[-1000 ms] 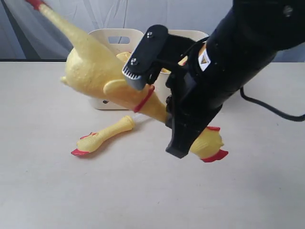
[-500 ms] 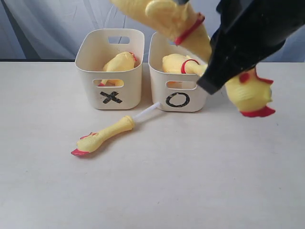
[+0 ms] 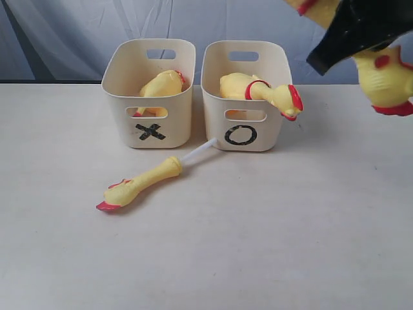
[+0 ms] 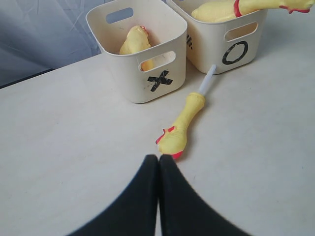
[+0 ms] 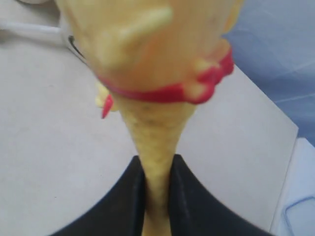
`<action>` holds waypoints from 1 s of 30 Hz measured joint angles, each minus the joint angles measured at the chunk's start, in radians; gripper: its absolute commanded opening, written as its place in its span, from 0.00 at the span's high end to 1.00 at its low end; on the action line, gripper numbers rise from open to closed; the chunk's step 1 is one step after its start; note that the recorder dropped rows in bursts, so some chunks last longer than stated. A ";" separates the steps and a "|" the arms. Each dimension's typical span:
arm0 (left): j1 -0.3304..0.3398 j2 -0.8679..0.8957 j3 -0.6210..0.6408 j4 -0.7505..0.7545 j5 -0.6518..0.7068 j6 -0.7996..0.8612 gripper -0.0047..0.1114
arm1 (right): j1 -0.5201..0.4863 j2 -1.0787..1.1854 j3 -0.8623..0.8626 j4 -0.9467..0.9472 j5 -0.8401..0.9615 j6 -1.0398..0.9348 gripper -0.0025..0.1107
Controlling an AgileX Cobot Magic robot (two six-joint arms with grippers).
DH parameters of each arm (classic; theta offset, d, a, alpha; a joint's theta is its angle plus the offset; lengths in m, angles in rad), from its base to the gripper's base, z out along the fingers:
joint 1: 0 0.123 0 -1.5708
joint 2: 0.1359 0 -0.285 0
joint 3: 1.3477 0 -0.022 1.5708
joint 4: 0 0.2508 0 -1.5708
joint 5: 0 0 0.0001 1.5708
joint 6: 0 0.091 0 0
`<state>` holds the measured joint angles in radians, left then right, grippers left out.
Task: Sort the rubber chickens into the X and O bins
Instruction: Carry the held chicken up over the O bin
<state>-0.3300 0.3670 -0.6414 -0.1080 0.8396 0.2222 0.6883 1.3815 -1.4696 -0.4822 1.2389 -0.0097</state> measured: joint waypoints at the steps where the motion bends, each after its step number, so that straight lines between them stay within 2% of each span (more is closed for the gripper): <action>1: 0.000 0.000 0.000 0.000 0.000 0.000 0.96 | -0.023 0.011 0.000 -0.005 0.000 0.010 0.99; 5: 0.000 0.000 0.000 0.000 0.000 0.000 0.96 | -0.081 0.065 0.000 -0.019 0.002 0.020 0.99; 10: 0.000 0.000 0.000 0.000 0.000 0.000 0.96 | -0.105 0.174 -0.005 -0.073 0.000 0.031 0.99; 24: 0.000 0.000 0.000 0.000 0.000 0.000 0.96 | -0.112 0.515 -0.220 -0.507 -0.008 0.118 0.99; 30: 0.000 0.000 0.000 0.000 0.000 0.000 0.96 | -0.114 0.593 -0.274 -0.573 -0.010 0.096 0.99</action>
<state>-0.3300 0.3670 -0.6414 -0.1080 0.8396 0.2222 0.5742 1.9747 -1.7433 -1.0556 1.2285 0.0859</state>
